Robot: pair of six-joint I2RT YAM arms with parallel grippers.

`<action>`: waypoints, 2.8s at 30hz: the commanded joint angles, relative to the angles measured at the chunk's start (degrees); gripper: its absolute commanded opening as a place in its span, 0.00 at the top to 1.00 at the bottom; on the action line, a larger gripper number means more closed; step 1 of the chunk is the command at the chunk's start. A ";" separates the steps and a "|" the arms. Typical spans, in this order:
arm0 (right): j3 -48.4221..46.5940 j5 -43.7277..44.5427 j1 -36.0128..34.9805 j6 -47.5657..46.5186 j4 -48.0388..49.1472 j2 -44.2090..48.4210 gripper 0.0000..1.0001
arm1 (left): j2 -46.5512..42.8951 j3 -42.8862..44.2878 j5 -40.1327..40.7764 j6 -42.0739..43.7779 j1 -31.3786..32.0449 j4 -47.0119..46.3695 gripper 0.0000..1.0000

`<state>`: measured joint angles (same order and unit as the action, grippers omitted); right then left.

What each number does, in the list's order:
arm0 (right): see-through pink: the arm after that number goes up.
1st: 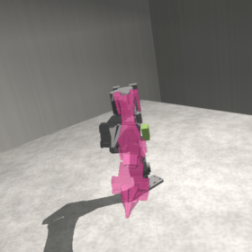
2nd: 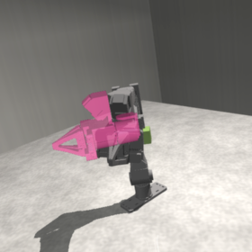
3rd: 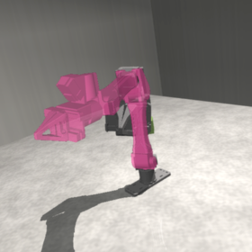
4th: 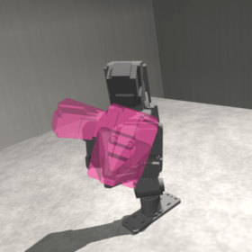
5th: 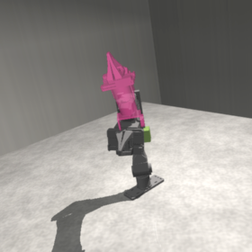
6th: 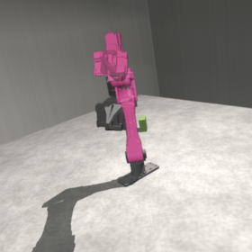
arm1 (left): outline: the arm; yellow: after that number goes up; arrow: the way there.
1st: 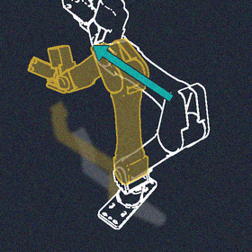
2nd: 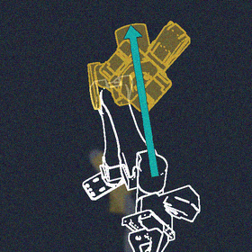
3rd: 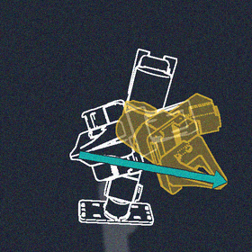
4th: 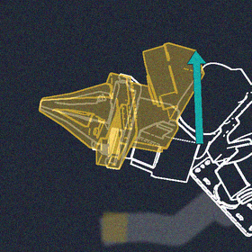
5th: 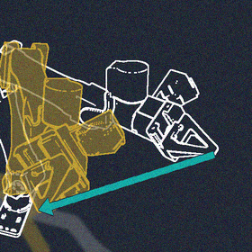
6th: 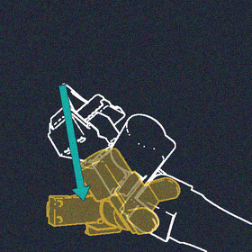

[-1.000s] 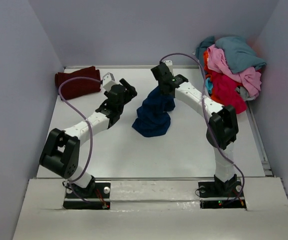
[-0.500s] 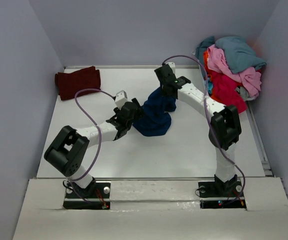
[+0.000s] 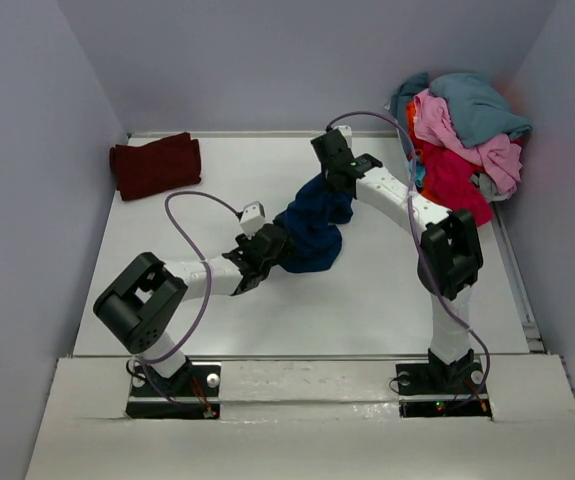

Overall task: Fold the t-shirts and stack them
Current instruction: Flatten out the tshirt

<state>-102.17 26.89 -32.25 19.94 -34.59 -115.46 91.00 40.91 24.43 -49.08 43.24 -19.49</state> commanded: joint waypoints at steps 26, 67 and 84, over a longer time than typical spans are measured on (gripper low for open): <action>4.96 -1.85 1.31 0.97 5.85 5.68 0.93 | 12.79 7.87 -0.25 0.83 3.95 -1.52 0.17; 11.37 6.06 2.37 0.18 -0.22 31.42 0.93 | -25.16 10.68 22.15 5.13 -0.44 14.65 0.94; 23.67 5.36 2.37 3.43 -3.56 40.93 0.93 | -30.36 18.16 26.02 4.87 -5.45 24.32 0.86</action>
<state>-79.92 28.67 -30.46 22.94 -37.71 -76.82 62.06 56.45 42.54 -44.42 39.64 2.74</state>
